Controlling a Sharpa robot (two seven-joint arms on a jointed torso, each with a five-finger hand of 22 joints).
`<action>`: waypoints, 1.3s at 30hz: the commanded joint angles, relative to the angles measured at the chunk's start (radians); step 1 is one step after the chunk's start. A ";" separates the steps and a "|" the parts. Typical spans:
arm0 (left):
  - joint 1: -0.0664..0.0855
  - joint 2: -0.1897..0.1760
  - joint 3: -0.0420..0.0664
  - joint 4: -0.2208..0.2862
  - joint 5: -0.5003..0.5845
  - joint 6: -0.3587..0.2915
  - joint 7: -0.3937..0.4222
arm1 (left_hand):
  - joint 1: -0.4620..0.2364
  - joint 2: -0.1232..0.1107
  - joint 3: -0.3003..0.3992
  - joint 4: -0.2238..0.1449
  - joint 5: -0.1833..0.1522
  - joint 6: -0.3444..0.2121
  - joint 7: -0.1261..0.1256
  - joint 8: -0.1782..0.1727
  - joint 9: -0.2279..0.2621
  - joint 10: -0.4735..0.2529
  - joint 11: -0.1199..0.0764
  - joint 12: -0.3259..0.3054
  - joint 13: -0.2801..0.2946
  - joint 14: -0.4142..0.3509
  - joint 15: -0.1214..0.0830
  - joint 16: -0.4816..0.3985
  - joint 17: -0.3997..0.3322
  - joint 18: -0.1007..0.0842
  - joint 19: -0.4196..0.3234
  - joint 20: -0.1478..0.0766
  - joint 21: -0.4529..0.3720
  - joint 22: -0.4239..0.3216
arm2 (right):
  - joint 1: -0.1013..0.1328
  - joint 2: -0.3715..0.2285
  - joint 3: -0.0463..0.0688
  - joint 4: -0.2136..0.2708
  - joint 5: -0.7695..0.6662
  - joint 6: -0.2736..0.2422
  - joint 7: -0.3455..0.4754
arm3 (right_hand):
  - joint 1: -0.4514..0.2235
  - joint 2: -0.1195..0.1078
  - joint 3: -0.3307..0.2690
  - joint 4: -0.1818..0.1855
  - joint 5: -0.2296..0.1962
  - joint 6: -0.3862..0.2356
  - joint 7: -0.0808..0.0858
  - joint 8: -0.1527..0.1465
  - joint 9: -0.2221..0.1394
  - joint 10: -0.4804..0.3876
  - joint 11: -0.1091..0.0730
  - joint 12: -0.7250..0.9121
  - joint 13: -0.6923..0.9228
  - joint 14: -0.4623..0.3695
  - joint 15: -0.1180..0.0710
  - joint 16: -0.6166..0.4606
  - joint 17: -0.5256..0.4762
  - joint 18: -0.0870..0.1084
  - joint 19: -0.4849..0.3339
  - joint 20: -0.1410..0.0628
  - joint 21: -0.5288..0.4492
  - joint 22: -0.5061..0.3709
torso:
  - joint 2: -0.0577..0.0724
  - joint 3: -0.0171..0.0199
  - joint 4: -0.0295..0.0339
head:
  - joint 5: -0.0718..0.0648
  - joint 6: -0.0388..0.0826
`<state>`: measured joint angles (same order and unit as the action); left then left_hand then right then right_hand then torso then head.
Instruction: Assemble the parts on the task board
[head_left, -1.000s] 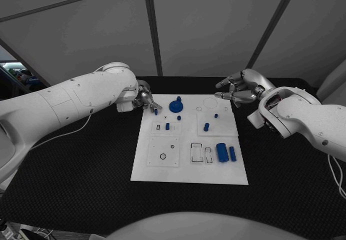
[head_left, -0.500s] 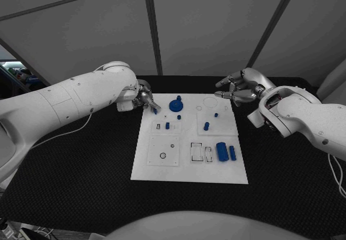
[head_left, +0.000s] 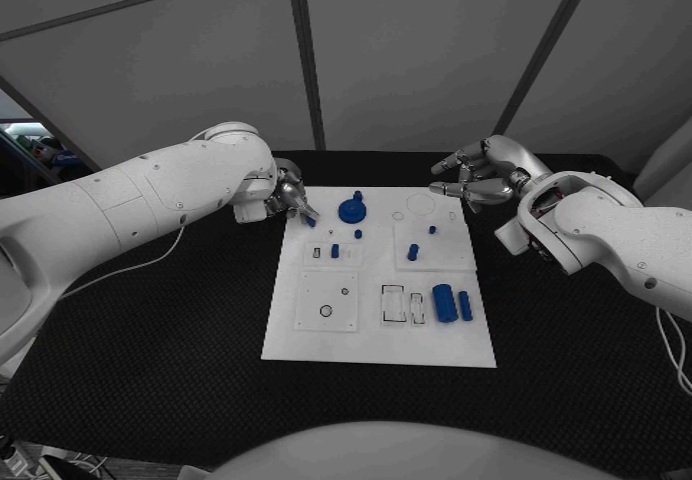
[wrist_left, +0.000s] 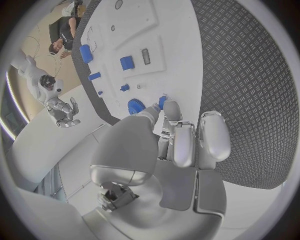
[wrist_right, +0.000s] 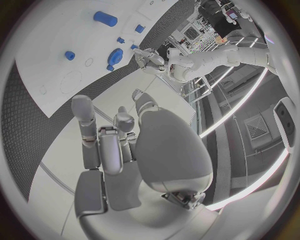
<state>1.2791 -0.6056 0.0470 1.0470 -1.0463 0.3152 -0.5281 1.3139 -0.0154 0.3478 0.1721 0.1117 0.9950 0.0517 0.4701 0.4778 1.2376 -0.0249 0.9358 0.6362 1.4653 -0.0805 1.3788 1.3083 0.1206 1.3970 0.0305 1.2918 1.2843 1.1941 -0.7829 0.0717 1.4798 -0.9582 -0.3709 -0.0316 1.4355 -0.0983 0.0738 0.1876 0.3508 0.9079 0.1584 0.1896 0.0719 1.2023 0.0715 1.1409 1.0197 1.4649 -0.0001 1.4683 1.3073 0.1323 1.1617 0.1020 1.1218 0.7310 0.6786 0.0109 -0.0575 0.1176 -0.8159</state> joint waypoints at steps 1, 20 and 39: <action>0.001 -0.006 0.000 0.007 0.041 -0.020 0.012 | -0.042 -0.025 0.155 -0.095 -0.003 -0.011 -0.003 0.016 0.008 0.010 -0.002 -0.002 0.000 0.043 0.000 0.006 0.001 -0.042 0.001 0.003 0.002 0.004 | 0.001 0.000 0.001 0.001 0.002 0.004 0.008 | -0.002 0.003 0.004 0.000 0.004 -0.004 -0.002 0.007 -0.001 -0.004 -0.003 -0.001 0.000 0.057 -0.007 -0.005 0.083 0.021 -0.008 -0.002 -0.003 -0.001 | 0.000 -0.0001 0.0004 | 0.001 0.000; -0.011 -0.191 -0.001 0.270 0.161 -0.184 0.014 | -0.129 -0.077 0.330 -0.161 -0.002 -0.013 -0.010 0.073 0.033 0.041 -0.007 0.016 0.018 0.045 -0.006 0.010 0.005 -0.044 0.011 -0.004 0.010 0.024 | 0.001 -0.005 0.001 -0.004 0.002 0.007 0.006 | -0.003 0.003 0.005 0.000 0.007 -0.004 -0.002 0.008 -0.001 -0.005 -0.003 -0.001 -0.002 0.057 -0.007 -0.006 0.082 0.021 -0.008 -0.002 -0.004 -0.003 | -0.001 0.0001 0.0018 | 0.012 0.001; -0.037 -0.224 -0.041 0.395 0.027 -0.181 -0.016 | -0.145 -0.090 0.360 -0.173 -0.001 -0.012 -0.012 0.084 0.038 0.052 -0.009 0.022 0.024 0.045 -0.008 0.010 0.005 -0.045 0.015 -0.006 0.014 0.030 | 0.001 0.000 0.001 -0.011 0.002 0.009 0.006 | -0.003 0.003 0.005 0.000 0.007 -0.004 -0.002 0.008 -0.001 -0.005 -0.003 -0.001 -0.002 0.057 -0.007 -0.006 0.082 0.021 -0.008 -0.002 -0.004 -0.003 | 0.000 -0.0005 0.0008 | 0.020 0.001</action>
<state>1.2415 -0.8330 0.0057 1.4437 -0.9598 0.1181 -0.5331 1.1785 -0.1053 0.5879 0.1129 0.1062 0.9862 0.0430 0.5503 0.5151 1.2640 -0.0164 0.9565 0.6613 1.4635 -0.0821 1.3826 1.3080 0.1203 1.4078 0.0270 1.3033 1.3079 1.1941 -0.7840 0.0717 1.4676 -0.9580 -0.3674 -0.0322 1.4355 -0.0983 0.0737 0.1876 0.3542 0.9079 0.1584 0.1936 0.0722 1.2023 0.0715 1.1409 1.0190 1.4649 -0.0001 1.4684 1.3078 0.1323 1.1617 0.1020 1.1218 0.7292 0.6777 0.0106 -0.0569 0.1383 -0.8159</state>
